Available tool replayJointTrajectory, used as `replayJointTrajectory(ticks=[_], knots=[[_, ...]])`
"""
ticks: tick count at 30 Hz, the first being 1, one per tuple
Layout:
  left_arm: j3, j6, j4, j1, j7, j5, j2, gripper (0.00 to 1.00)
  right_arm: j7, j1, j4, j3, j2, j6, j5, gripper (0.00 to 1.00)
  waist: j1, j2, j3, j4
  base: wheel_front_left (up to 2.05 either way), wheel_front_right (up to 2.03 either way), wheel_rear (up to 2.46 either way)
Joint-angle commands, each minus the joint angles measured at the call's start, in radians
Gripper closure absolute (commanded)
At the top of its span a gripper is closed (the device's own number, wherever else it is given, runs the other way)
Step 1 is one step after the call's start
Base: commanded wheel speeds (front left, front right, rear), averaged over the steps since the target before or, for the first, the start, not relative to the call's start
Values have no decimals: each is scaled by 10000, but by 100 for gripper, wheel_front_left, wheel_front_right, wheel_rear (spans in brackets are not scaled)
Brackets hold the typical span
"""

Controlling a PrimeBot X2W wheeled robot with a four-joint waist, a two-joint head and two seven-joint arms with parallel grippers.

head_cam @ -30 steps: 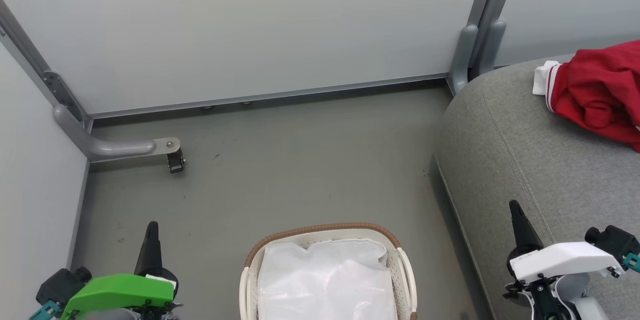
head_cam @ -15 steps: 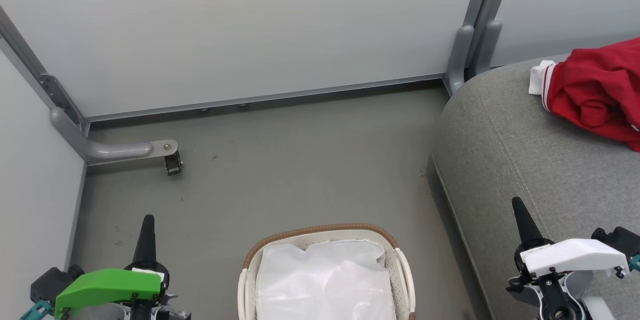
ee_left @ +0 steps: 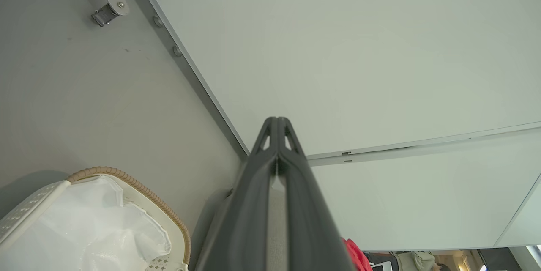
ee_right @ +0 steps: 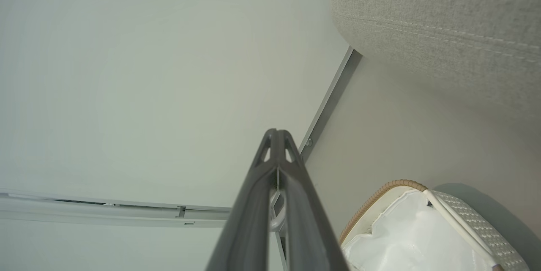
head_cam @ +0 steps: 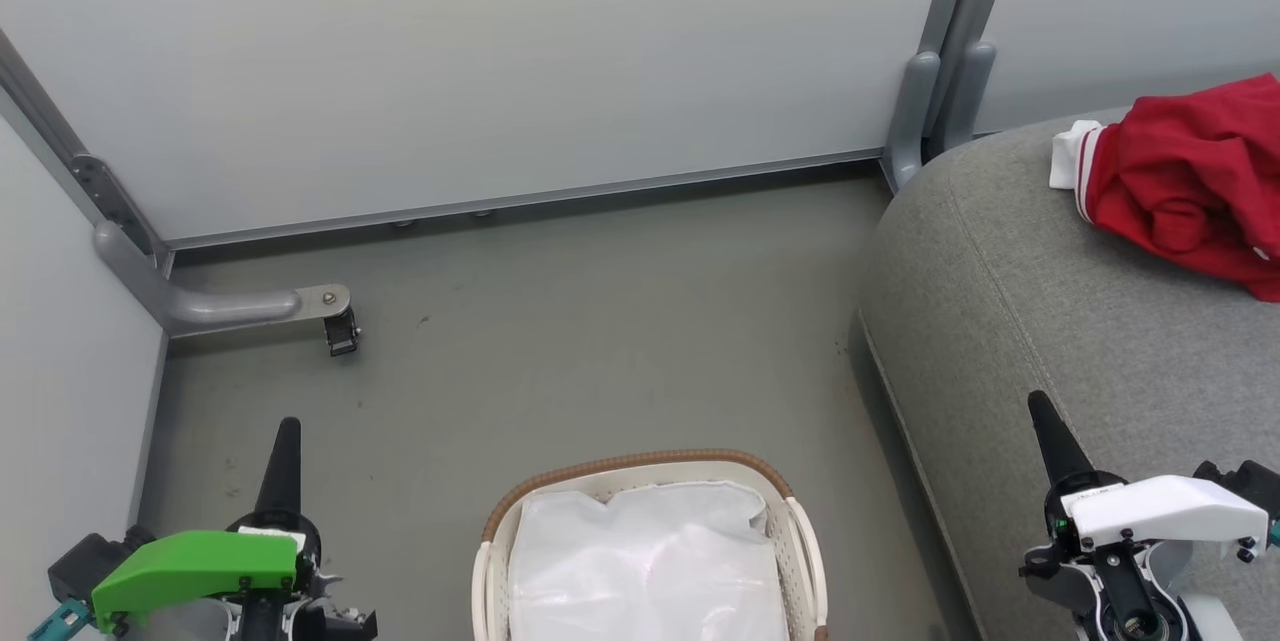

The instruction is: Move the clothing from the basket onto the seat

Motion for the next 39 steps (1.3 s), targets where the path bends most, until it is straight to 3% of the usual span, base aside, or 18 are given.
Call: replayJointTrajectory(ticks=[1,39], knots=[[65,-52,-89,-221,58,-253,60,100,69,-166,-105,-52,-57,-6,250,100,0,0,-4,-9,0,0,0],[519,-144,-213,-445,837,-2713,56,100,820,-188,-222,-392,-79,-5,3153,100,0,0,-91,-236,0,0,0]])
